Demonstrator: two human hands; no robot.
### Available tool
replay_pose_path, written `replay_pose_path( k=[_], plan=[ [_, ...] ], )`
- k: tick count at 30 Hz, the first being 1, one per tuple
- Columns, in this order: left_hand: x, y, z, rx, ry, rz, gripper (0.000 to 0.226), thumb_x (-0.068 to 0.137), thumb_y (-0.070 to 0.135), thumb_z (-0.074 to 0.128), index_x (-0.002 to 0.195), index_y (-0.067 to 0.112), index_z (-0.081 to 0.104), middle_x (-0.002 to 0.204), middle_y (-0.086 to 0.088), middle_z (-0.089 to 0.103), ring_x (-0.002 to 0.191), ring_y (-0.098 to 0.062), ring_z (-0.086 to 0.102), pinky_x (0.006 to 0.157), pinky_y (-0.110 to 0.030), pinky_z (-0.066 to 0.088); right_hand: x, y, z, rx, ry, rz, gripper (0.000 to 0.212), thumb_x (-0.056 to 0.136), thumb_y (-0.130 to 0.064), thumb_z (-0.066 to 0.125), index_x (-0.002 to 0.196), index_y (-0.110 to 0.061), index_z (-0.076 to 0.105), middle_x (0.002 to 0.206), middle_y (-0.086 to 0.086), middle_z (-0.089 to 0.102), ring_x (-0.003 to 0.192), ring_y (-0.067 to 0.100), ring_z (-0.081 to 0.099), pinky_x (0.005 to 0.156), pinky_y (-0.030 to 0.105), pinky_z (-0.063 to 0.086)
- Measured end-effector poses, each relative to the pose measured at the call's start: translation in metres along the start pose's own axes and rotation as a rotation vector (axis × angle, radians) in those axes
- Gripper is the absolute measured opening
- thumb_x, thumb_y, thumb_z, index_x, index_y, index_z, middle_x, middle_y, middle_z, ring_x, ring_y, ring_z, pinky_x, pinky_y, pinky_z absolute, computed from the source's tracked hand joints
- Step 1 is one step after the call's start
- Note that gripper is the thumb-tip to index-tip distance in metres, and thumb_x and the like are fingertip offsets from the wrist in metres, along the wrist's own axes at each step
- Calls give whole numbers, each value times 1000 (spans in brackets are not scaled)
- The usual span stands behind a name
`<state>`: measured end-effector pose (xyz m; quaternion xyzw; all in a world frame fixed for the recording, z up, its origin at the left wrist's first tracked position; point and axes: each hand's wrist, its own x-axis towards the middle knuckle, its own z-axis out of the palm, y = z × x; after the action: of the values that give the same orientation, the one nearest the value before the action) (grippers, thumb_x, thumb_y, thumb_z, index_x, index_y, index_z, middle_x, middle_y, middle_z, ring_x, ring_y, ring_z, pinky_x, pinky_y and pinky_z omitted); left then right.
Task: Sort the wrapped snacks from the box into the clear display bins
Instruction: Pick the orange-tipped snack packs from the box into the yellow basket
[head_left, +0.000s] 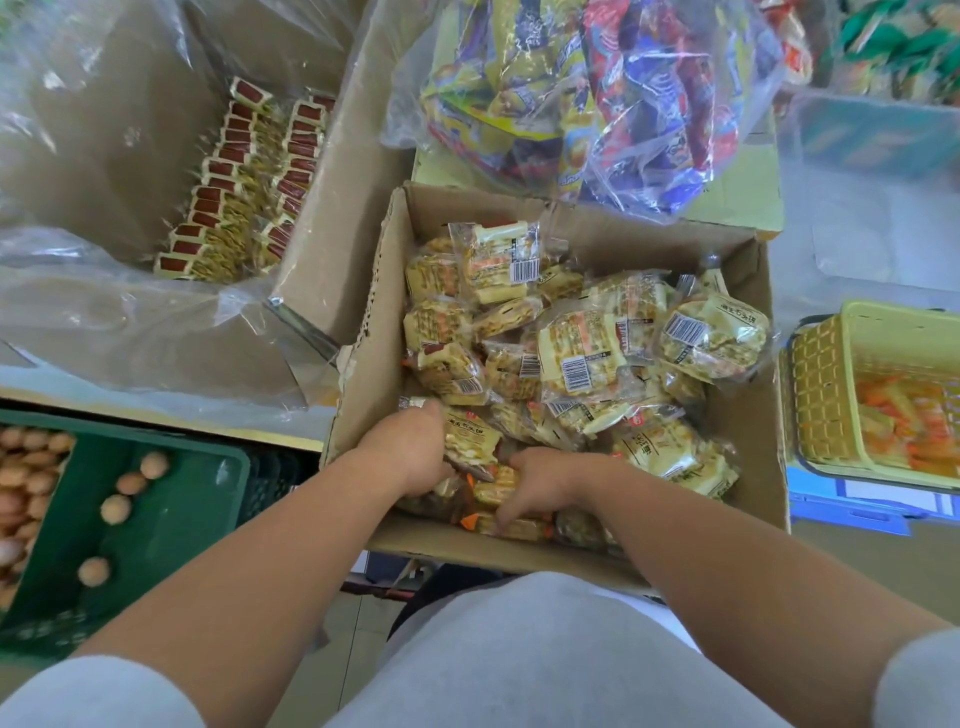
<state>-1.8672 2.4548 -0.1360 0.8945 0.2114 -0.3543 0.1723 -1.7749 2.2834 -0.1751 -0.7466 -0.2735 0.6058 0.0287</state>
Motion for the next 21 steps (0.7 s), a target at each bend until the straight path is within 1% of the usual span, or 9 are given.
replay_pose_path(
  k=[4,6,8,10,12,14,16,18,21],
  plan=[
    [-3,2,-7,-105,-46,18,24,88,38,66,83,16,56,85,-4,62,71,-18,56,55,-29,40,-4,-6,-7,9,-87,55,106,50,-63,85,137,-18,43,130,1,55,103,20,59,75,29,49],
    [-4,3,-7,-147,-104,15,29,92,32,58,67,19,53,69,0,54,64,-17,51,55,-29,38,-7,-8,-10,23,-149,71,101,53,-60,86,133,-16,44,121,1,58,94,20,66,72,30,55],
    [-4,4,-7,-54,-147,-5,26,97,24,54,72,19,54,76,1,55,75,-20,54,66,-30,43,-10,-7,-12,43,-171,75,113,53,-59,88,144,-14,39,136,4,54,108,24,64,92,39,55],
    [-1,2,-6,45,-176,-8,10,97,20,57,89,16,61,93,-2,60,85,-21,56,76,-29,47,-15,-6,-13,59,-161,75,126,51,-61,90,154,-18,30,154,3,41,133,28,48,112,46,41],
    [-1,3,-8,106,-226,12,19,97,15,57,112,11,68,107,-5,65,93,-23,62,81,-31,51,-25,-4,-15,75,-143,58,129,54,-61,89,158,-23,23,163,1,29,146,28,31,119,47,29],
    [-3,7,-10,146,-265,21,40,98,8,52,137,9,58,128,-12,63,110,-27,64,87,-34,53,-38,-2,-16,81,-130,35,128,57,-60,87,159,-23,19,165,1,24,149,27,26,119,45,26],
    [-4,9,-9,139,-264,21,51,99,7,51,150,11,46,143,-14,54,121,-29,59,94,-34,52,-53,0,-19,72,-107,6,126,57,-60,86,158,-21,22,163,1,27,146,27,29,118,45,29],
    [-4,9,-6,166,-284,48,51,99,10,52,150,13,47,147,-13,51,123,-28,58,101,-35,52,-69,1,-20,69,-64,-18,121,56,-61,85,156,-21,29,156,-2,36,141,26,37,115,45,35],
    [-3,9,-3,235,-317,84,36,100,14,52,135,9,62,135,-14,62,107,-25,61,97,-38,53,-93,4,-22,114,38,-55,96,54,-60,84,137,-24,51,130,-7,56,119,21,53,97,37,47]
  ],
)
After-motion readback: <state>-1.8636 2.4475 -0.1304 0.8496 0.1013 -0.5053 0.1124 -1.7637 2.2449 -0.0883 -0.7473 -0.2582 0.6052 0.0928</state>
